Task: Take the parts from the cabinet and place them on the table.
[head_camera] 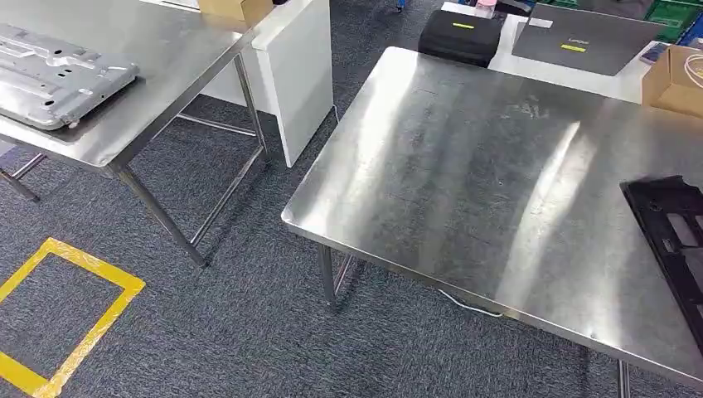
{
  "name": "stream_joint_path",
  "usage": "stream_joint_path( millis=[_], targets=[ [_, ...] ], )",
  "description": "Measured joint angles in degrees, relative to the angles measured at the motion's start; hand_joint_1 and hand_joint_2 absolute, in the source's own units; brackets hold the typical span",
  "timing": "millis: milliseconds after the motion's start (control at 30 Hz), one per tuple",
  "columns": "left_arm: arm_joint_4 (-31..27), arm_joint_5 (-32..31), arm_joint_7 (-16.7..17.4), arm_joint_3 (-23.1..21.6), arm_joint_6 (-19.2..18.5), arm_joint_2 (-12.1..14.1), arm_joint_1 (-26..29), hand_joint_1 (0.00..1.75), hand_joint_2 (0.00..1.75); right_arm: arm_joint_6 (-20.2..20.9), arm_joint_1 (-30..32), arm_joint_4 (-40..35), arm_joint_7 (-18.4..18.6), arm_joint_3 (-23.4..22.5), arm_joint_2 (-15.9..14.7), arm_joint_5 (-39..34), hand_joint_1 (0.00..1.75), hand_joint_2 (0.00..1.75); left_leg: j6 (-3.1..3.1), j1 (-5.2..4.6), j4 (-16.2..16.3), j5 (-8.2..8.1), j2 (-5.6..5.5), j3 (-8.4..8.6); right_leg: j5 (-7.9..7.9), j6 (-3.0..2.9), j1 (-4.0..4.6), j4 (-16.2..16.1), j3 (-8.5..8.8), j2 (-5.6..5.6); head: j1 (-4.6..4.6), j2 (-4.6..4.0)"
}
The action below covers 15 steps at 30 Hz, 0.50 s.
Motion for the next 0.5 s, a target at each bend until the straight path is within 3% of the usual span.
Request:
stream_joint_path(
  millis=[33,167,500],
  targets=[
    [0.0,0.0,-0.1,0.0,-0.3,0.0,0.0,0.00,0.00,0.7,0.1,0.0,-1.1,0.5,-0.2,0.1,0.00,0.00,0.00,0.00,0.0,0.00,0.00,0.00,0.00,0.00,0.00,0.0,0.00,0.00,0.00,0.00],
    [0.0,0.0,-0.3,0.0,-0.8,0.0,0.0,0.00,0.00,2.8,0.2,0.0,-3.8,1.0,-0.6,-0.3,0.00,0.00,0.00,0.00,0.0,0.00,0.00,0.00,0.00,0.00,0.00,0.0,0.01,0.00,-0.02,0.00],
    [0.0,-0.4,-1.1,-0.2,-2.5,0.0,0.1,0.00,0.00,5.2,0.2,0.0,-6.8,1.2,-1.3,-0.8,0.00,0.00,0.00,0.00,0.0,0.00,0.00,0.00,0.00,0.00,0.00,0.0,0.01,0.00,0.00,0.00]
  ],
)
